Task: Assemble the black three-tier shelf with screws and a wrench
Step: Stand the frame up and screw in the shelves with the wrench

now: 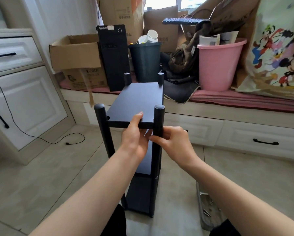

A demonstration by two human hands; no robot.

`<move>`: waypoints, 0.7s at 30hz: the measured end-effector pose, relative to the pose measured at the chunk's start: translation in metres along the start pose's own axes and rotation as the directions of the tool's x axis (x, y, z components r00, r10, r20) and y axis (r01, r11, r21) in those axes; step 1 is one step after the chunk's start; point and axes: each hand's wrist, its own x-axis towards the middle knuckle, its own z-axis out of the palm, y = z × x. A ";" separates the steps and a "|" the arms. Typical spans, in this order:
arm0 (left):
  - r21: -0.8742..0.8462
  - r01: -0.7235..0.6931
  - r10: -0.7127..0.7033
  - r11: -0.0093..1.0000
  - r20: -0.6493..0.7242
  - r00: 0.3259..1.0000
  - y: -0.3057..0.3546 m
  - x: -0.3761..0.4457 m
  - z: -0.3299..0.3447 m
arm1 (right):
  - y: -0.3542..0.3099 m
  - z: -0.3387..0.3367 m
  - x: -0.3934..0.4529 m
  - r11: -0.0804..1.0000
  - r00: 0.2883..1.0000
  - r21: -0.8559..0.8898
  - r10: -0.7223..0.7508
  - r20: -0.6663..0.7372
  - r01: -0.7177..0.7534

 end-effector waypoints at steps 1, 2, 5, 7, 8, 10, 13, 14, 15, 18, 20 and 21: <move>-0.015 -0.003 0.004 1.000 0.011 1.000 -0.001 0.002 0.000 | 0.000 0.001 0.001 1.000 1.000 -0.007 -0.006 0.005 0.006; -0.023 -0.006 0.006 1.000 0.017 1.000 -0.001 0.003 -0.001 | 0.000 0.002 0.001 1.000 1.000 -0.010 -0.011 0.010 0.011; -0.004 -0.006 0.006 1.000 0.029 1.000 -0.001 0.007 -0.004 | -0.002 0.005 0.003 1.000 1.000 0.014 -0.023 0.018 0.023; 0.013 -0.001 0.001 1.000 0.039 0.999 0.001 0.007 -0.005 | -0.004 0.007 0.004 1.000 1.000 0.018 -0.021 0.015 0.021; 0.017 0.003 -0.004 1.000 0.048 0.999 0.002 0.008 -0.006 | -0.004 0.008 0.004 1.000 1.000 0.019 -0.015 0.012 0.014; 0.023 0.012 -0.014 1.000 0.070 0.997 0.004 0.009 -0.008 | -0.006 0.010 0.004 1.000 1.000 0.018 0.003 0.009 -0.003; 0.034 0.018 -0.022 0.999 0.098 0.995 0.006 0.009 -0.010 | -0.007 0.011 0.005 1.000 1.000 0.016 0.025 0.014 -0.025; 0.040 0.016 -0.020 0.999 0.109 0.994 0.007 0.008 -0.011 | -0.008 0.012 0.005 0.999 0.999 0.019 0.031 0.011 -0.031; 0.044 0.011 -0.016 0.999 0.117 0.993 0.008 0.008 -0.011 | -0.008 0.012 0.004 0.999 0.999 0.018 0.032 0.005 -0.032; 0.046 -0.012 0.006 0.999 0.126 0.992 0.008 0.006 -0.011 | -0.009 0.015 0.003 0.999 0.999 -0.004 0.038 -0.017 -0.038; 0.052 -0.005 -0.003 0.999 0.142 0.990 0.007 0.005 -0.013 | -0.008 0.016 0.003 0.999 0.999 -0.018 0.046 -0.019 -0.046; 0.055 -0.002 -0.007 0.998 0.153 0.988 0.007 0.006 -0.014 | -0.008 0.016 0.003 0.998 0.999 -0.023 0.049 -0.018 -0.050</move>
